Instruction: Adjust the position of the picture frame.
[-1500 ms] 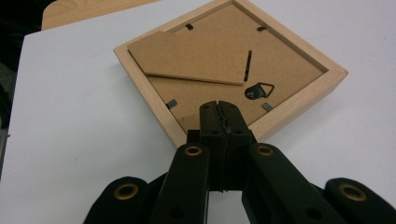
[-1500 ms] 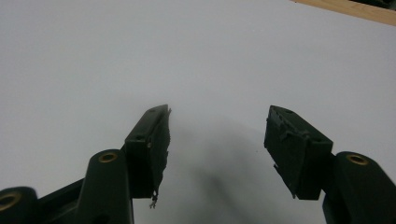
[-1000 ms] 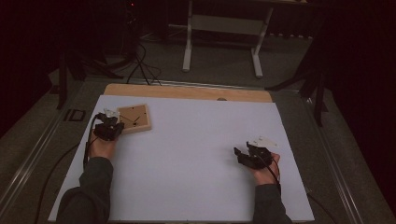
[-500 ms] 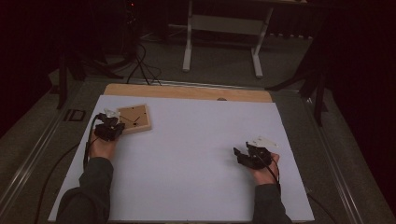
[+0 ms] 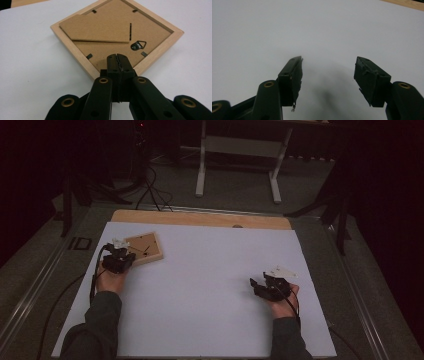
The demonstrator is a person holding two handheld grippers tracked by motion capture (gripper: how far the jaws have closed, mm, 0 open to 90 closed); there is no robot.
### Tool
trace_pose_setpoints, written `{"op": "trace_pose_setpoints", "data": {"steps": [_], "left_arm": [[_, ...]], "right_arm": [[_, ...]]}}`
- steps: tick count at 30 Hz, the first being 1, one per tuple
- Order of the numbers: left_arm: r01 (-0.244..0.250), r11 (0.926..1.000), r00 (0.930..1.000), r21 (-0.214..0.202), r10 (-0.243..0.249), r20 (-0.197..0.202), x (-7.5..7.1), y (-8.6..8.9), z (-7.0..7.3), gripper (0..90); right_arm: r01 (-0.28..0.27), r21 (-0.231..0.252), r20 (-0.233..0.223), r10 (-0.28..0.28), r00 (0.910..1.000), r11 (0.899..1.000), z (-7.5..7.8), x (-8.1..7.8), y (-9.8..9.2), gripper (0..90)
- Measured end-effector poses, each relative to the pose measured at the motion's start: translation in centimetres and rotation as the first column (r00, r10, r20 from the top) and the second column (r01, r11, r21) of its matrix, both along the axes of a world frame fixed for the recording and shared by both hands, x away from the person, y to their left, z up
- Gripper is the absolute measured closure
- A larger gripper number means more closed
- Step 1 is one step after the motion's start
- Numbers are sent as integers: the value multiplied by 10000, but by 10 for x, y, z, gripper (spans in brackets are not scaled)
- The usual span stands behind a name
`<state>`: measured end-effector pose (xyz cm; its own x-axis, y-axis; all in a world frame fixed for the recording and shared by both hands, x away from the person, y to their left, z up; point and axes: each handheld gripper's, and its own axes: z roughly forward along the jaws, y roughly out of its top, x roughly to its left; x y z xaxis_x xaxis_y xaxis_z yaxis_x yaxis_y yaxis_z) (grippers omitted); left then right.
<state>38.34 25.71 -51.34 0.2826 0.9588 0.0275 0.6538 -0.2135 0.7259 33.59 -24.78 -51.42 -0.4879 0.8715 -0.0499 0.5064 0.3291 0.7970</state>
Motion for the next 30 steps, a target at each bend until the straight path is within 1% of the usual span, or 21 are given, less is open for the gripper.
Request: {"op": "trace_pose_setpoints", "data": {"steps": [3,8,12,16,18,19,23,30], "left_arm": [[186,9998,9998,-33,-186,61,-4,-3,-1,897],[308,9994,9995,-185,-306,113,-9,-5,-2,897],[420,9990,9990,-174,-417,127,-11,-7,-2,897],[652,9978,9978,-144,-650,118,-15,-12,-1,897],[672,9976,9977,-139,-670,129,-16,-13,-1,897],[750,9970,9971,-172,-747,159,-17,-14,-2,897],[815,9960,9965,-354,-808,190,-20,-17,-3,897],[1063,9934,9942,-436,-1055,190,-24,-23,-3,897]], "right_arm": [[-3,13,-1,3,10000,10000,0,0,0,388],[-11,-8,10,11,10000,10000,0,0,0,388],[-14,-12,8,14,10000,10000,0,0,0,388],[-11,0,11,11,10000,10000,0,0,0,388],[-11,5,11,11,10000,10000,0,0,0,387],[-5,17,-3,5,10000,10000,0,0,0,387],[-14,10,8,14,10000,10000,0,0,0,387],[-7,-24,-9,7,10000,10000,0,0,0,387]]}}
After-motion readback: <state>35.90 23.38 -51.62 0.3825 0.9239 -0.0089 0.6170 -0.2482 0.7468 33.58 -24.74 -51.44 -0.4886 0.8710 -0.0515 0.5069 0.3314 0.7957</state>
